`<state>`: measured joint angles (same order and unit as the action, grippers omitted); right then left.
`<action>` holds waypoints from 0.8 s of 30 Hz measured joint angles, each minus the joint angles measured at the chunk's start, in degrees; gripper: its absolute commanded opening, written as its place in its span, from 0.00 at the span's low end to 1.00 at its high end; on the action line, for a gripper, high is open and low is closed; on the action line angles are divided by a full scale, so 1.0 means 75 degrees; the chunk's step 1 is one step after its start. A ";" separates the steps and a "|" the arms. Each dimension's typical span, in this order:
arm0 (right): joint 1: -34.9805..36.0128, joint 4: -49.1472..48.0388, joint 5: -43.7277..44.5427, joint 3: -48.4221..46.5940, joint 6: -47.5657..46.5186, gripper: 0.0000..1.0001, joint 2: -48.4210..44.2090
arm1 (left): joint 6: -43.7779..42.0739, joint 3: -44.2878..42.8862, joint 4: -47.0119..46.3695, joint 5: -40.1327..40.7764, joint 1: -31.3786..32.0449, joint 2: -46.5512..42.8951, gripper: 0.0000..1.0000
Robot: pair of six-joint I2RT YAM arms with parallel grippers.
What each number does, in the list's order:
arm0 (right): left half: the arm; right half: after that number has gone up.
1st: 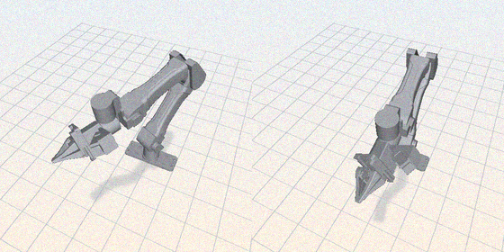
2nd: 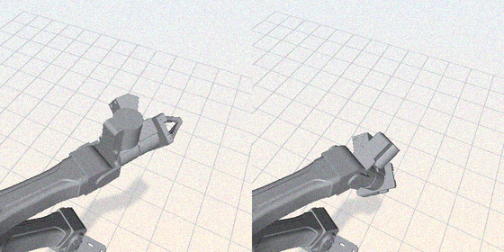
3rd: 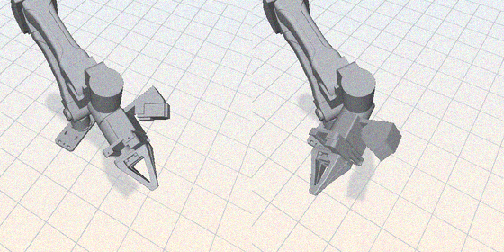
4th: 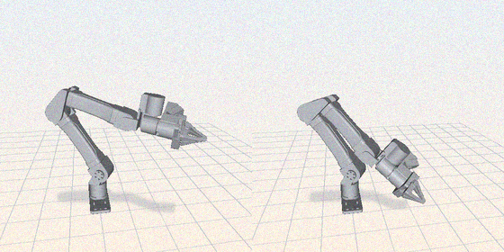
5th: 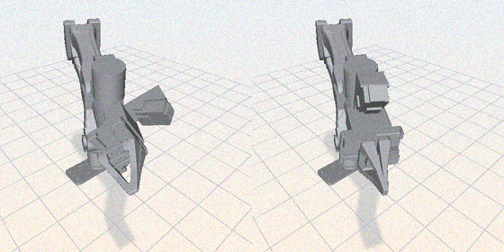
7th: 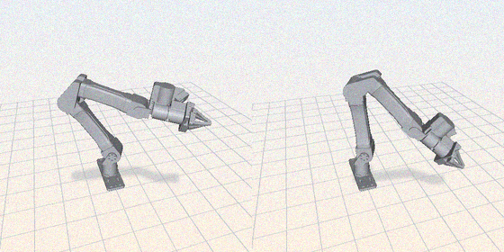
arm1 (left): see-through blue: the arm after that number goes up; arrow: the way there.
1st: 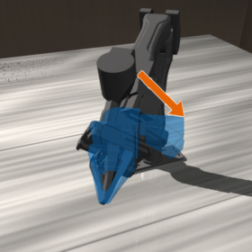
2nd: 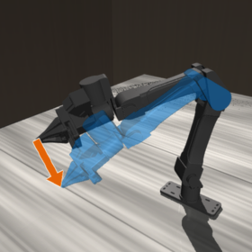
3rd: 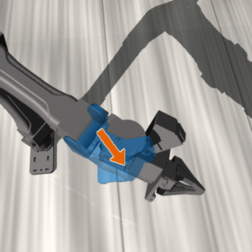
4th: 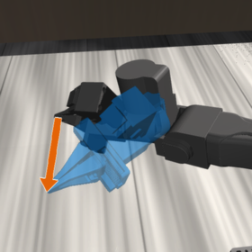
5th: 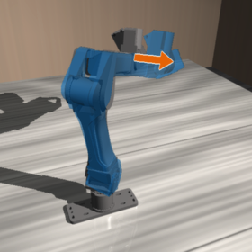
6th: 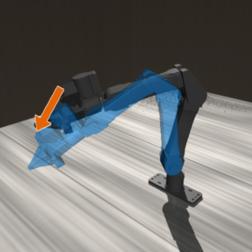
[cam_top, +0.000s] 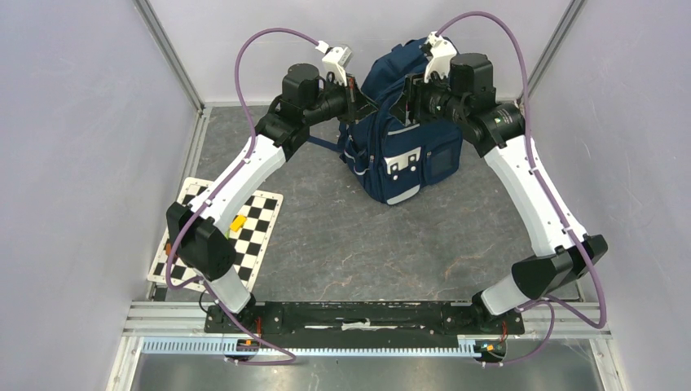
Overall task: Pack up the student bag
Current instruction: Zip the student bag at the center of the board.
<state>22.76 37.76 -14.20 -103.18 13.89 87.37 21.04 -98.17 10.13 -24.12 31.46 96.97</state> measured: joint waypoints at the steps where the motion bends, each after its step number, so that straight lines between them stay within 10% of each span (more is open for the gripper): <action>1: 0.0026 0.0079 0.0064 -0.0099 -0.0026 0.54 0.0064 | 0.0003 0.0000 0.0003 0.0000 0.0000 0.0000 0.02; 24: 0.1282 -0.0082 0.0425 0.0947 0.0160 0.52 0.0408 | 0.0087 0.0000 -0.0108 -0.0003 -0.0029 0.0041 0.02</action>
<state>32.38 37.15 -11.00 -96.07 15.09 90.43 21.69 -98.17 9.32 -24.14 31.24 97.27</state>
